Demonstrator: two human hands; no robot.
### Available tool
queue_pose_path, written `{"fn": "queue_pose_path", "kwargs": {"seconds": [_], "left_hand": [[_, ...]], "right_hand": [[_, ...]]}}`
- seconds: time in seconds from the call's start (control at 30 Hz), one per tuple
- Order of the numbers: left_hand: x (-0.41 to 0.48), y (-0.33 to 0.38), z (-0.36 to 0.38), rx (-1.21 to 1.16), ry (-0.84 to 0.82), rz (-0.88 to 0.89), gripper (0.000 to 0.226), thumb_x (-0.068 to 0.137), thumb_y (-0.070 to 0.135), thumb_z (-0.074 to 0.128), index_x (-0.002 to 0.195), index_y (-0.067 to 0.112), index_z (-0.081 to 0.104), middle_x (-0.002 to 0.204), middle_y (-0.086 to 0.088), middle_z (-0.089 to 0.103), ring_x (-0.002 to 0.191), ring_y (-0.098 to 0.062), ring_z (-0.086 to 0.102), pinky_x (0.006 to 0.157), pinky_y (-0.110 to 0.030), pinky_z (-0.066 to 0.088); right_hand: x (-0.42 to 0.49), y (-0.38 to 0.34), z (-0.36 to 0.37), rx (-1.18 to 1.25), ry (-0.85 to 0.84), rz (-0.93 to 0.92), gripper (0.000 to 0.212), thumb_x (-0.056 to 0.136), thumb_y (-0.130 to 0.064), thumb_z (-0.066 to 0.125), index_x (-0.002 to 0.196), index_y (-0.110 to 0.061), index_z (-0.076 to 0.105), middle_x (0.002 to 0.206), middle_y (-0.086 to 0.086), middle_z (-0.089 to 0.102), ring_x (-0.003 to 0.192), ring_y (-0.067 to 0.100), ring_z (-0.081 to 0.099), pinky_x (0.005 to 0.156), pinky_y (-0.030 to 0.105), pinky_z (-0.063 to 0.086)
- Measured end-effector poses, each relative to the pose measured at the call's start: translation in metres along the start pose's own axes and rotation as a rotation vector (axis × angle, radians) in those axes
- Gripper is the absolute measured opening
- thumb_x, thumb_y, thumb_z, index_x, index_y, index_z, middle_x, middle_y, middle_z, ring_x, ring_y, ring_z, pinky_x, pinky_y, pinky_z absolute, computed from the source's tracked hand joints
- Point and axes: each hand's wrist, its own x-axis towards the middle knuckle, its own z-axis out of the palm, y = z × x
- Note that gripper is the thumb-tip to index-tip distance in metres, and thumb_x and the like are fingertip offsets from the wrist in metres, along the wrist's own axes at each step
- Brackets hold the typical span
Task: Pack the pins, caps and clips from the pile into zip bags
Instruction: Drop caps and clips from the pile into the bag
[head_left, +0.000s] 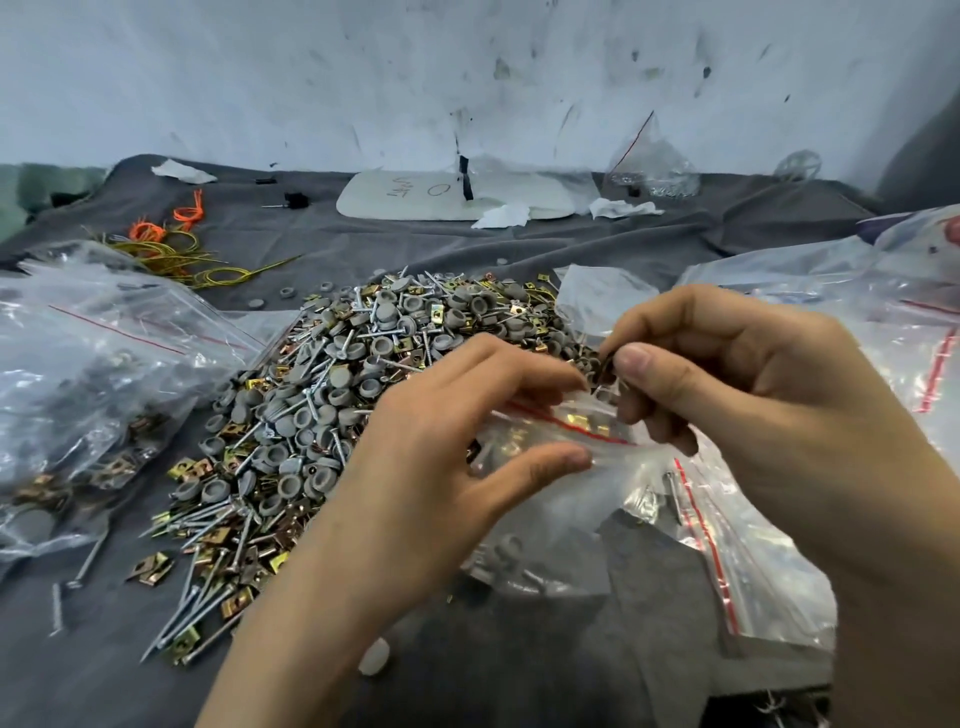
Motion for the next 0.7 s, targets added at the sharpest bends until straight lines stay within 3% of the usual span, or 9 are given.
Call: {"fn": "queue_pose_path", "kwargs": {"seconds": [0.13,0.3,0.47,0.57,0.7], "left_hand": [[-0.001,0.0,-0.007,0.139,0.074,0.068,0.016,0.089,0.024,0.071,0.09,0.008,0.071,0.101,0.0,0.065,0.093,-0.005,0.062,0.085,-0.012,0.046],[-0.004,0.005,-0.013,0.143,0.073,0.097,0.017,0.093,0.026,0.058,0.091,0.013,0.068,0.111,-0.003,0.061,0.105,-0.005,0.059,0.091,-0.01,0.04],[-0.004,0.004,-0.012,0.108,0.045,0.104,0.016,0.094,0.024,0.057,0.092,0.012,0.068,0.116,-0.007,0.059,0.11,-0.005,0.058,0.095,-0.011,0.038],[-0.004,0.001,-0.01,0.099,0.068,0.085,0.017,0.094,0.024,0.057,0.092,0.011,0.068,0.115,-0.007,0.06,0.108,-0.003,0.058,0.094,-0.009,0.037],[-0.004,-0.004,-0.011,0.061,0.103,0.046,0.017,0.094,0.026,0.057,0.092,0.013,0.067,0.115,-0.003,0.062,0.109,-0.003,0.059,0.091,-0.011,0.039]], "right_hand": [[-0.002,-0.005,-0.003,-0.085,0.068,-0.083,0.006,0.082,-0.017,0.062,0.081,-0.02,0.067,0.061,0.0,0.066,0.053,0.006,0.057,0.051,0.01,0.041],[-0.004,-0.014,0.0,-0.171,0.138,-0.16,0.005,0.084,-0.021,0.062,0.083,-0.021,0.067,0.064,0.002,0.066,0.052,0.007,0.054,0.049,0.013,0.04],[-0.002,-0.018,0.007,-0.414,0.163,-0.24,0.011,0.087,-0.022,0.062,0.09,-0.029,0.07,0.07,-0.011,0.067,0.056,0.001,0.058,0.052,0.006,0.038],[0.001,-0.016,0.012,-0.302,0.22,-0.207,0.004,0.084,-0.03,0.065,0.087,-0.033,0.065,0.068,-0.011,0.069,0.049,0.005,0.053,0.046,0.013,0.039],[0.004,-0.013,0.012,-0.244,0.308,-0.164,0.019,0.076,-0.041,0.074,0.078,-0.031,0.057,0.068,-0.011,0.071,0.052,0.014,0.06,0.045,0.025,0.042]]}}
